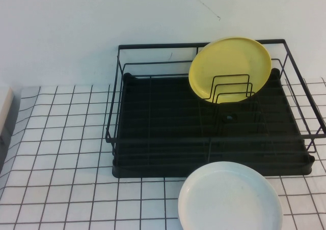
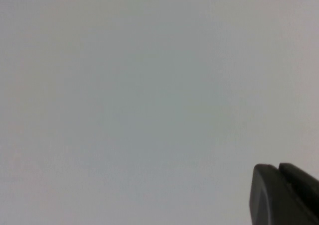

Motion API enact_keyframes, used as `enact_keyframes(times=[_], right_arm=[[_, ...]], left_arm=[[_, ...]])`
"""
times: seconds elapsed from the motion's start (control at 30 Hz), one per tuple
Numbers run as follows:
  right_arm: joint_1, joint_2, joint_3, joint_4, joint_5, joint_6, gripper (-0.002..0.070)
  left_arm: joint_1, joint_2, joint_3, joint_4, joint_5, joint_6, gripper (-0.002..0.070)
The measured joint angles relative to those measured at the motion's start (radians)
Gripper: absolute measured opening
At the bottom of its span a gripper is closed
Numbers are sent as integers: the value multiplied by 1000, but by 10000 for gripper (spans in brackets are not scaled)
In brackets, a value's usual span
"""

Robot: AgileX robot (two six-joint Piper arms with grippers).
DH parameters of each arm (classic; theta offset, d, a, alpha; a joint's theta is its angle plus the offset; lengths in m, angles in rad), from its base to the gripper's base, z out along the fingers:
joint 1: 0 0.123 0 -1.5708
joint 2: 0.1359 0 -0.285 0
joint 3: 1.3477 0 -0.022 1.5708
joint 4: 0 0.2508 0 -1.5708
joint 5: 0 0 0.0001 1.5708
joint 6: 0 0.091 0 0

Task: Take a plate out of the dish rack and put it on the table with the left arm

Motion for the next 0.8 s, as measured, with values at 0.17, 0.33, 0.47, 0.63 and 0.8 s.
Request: enact_keyframes(times=[0.17, 0.33, 0.47, 0.63, 0.8], right_arm=[[0, 0, 0, 0, 0, 0, -3], [0, 0, 0, 0, 0, 0, -3], [0, 0, 0, 0, 0, 0, -3], [0, 0, 0, 0, 0, 0, -3], [0, 0, 0, 0, 0, 0, -3]], left_arm=[[0, 5, -166, 2, 416, -17, -3], [0, 102, -324, 6, 684, -10, -3], [0, 205, -399, 6, 807, 7, -3], [0, 319, -460, -38, 860, 101, -3], [0, 475, -560, -238, 899, 286, -3]])
